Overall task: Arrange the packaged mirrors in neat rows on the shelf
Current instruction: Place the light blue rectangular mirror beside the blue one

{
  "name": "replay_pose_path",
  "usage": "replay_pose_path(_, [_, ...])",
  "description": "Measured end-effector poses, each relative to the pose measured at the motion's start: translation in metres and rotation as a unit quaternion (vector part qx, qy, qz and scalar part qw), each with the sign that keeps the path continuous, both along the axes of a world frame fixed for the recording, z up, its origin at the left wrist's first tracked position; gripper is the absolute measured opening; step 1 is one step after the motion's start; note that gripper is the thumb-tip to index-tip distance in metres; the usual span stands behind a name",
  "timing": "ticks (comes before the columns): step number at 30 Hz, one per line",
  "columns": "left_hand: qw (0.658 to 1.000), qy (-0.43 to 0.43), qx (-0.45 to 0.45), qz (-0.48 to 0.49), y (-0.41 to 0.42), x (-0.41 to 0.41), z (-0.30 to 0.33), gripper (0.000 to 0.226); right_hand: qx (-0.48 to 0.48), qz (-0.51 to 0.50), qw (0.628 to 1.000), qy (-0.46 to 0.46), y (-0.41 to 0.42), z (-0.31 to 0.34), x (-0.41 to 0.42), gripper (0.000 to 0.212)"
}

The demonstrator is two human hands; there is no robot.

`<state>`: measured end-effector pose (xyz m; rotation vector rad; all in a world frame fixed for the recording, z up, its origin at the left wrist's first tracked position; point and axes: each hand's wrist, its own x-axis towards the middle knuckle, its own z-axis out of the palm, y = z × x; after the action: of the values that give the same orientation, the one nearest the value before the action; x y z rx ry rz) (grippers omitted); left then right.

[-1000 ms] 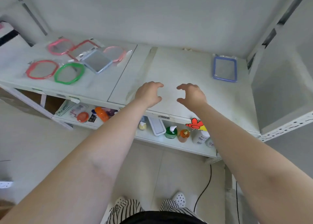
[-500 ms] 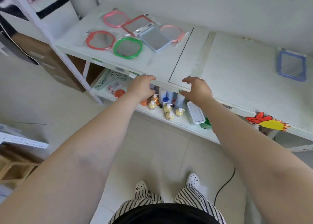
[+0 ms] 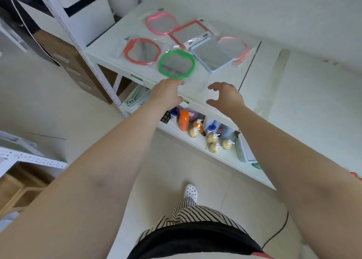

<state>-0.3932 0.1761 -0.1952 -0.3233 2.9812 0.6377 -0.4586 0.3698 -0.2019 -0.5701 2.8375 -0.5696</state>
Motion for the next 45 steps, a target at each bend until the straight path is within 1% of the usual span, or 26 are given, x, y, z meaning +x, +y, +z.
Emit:
replay_pose_path(6, [1.0,0.005,-0.008,0.004,-0.04,-0.041,0.003,0.059,-0.002,0.017,1.0,-0.005,-0.043,0.009,-0.052,0.049])
replay_pose_path(13, [0.999,0.004,-0.017,-0.028,-0.095,-0.107,0.011,0.058,-0.001,-0.011,1.0,-0.005,-0.088,0.01,-0.101,0.049])
replay_pose_path(16, [0.998,0.0,-0.01,-0.056,-0.122,-0.136,0.01,0.058,-0.011,-0.055,0.998,-0.001,-0.109,0.01,-0.119,0.047])
replay_pose_path(19, [0.995,0.017,-0.011,-0.101,-0.148,-0.162,0.012,0.054,-0.01,-0.111,0.994,-0.003,-0.128,0.009,-0.129,0.048])
replay_pose_path(22, [0.99,0.023,0.003,-0.137,-0.17,-0.185,0.014,0.052,-0.02,-0.167,0.986,-0.009,-0.143,0.011,-0.132,0.048])
replay_pose_path(24, [0.986,0.021,-0.003,-0.168,-0.177,-0.201,0.014,0.048,-0.023,-0.207,0.978,-0.007,-0.146,0.013,-0.134,0.047])
replay_pose_path(27, [0.98,0.027,-0.004,-0.197,-0.174,-0.223,0.013,0.046,-0.014,-0.252,0.968,-0.014,-0.142,0.016,-0.134,0.048])
replay_pose_path(30, [0.975,0.025,0.009,-0.222,-0.161,-0.243,0.009,0.049,-0.008,-0.284,0.959,-0.017,-0.132,0.015,-0.137,0.049])
replay_pose_path(34, [0.968,0.02,0.004,-0.251,-0.137,-0.265,0.005,0.05,-0.012,-0.332,0.943,-0.026,-0.113,0.006,-0.147,0.05])
replay_pose_path(40, [0.968,-0.018,0.022,-0.25,-0.115,-0.289,-0.013,0.043,-0.042,-0.384,0.921,-0.062,-0.087,-0.018,-0.162,0.054])
replay_pose_path(45, [0.971,-0.045,0.021,-0.234,-0.104,-0.311,-0.04,0.045,-0.055,-0.413,0.905,-0.084,-0.08,-0.035,-0.173,0.057])
